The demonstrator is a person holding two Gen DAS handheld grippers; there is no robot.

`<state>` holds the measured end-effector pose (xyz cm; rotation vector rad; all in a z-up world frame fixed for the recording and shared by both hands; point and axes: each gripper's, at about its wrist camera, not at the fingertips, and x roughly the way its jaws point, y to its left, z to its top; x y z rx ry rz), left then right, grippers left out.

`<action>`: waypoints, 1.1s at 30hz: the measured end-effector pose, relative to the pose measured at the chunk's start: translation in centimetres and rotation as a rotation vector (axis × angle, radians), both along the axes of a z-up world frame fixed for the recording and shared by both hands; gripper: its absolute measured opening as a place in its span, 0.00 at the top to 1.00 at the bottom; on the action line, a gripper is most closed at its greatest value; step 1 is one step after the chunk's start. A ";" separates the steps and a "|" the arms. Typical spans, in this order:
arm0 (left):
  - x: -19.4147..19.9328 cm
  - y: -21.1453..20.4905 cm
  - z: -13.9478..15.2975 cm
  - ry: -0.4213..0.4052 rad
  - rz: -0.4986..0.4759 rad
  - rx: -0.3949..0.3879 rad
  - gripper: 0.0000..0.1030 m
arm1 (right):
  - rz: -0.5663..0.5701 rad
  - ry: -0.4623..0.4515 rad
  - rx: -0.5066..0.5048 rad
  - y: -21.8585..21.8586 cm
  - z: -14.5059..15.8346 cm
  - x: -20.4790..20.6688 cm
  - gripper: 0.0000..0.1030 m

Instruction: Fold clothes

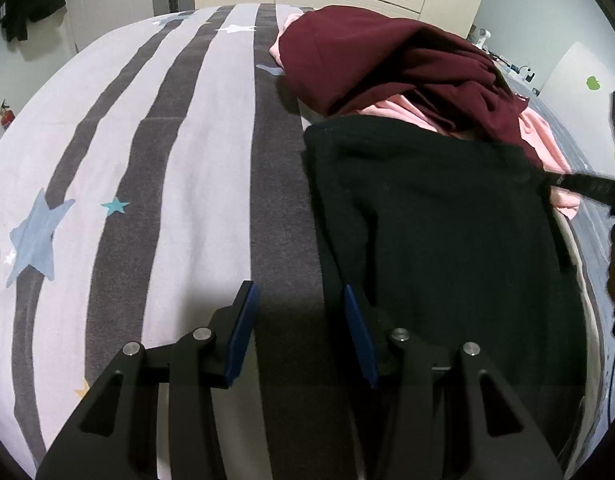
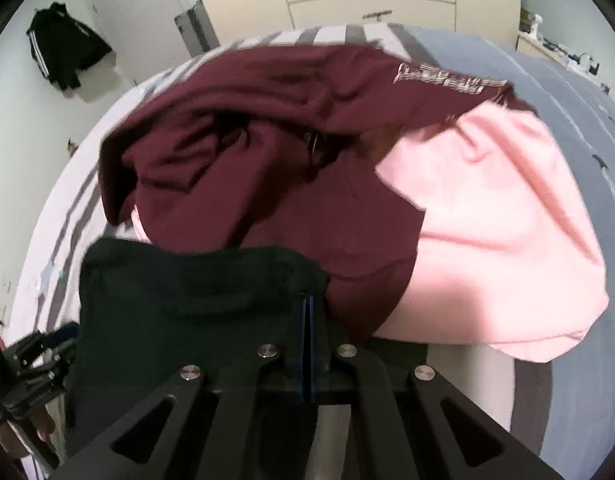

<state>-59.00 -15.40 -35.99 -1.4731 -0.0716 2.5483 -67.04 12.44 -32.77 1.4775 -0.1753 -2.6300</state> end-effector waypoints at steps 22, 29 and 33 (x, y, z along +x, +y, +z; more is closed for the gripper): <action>-10.0 2.5 -0.2 0.022 -0.010 -0.085 0.64 | 0.127 -0.026 0.120 -4.4 -3.0 -0.6 1.00; -10.6 0.6 2.0 0.056 0.050 0.000 0.64 | 0.065 0.005 -0.023 -1.4 -1.8 -0.3 0.99; -9.2 -1.5 5.0 0.129 0.083 0.011 0.64 | 0.060 0.086 -0.018 0.1 1.0 2.7 0.94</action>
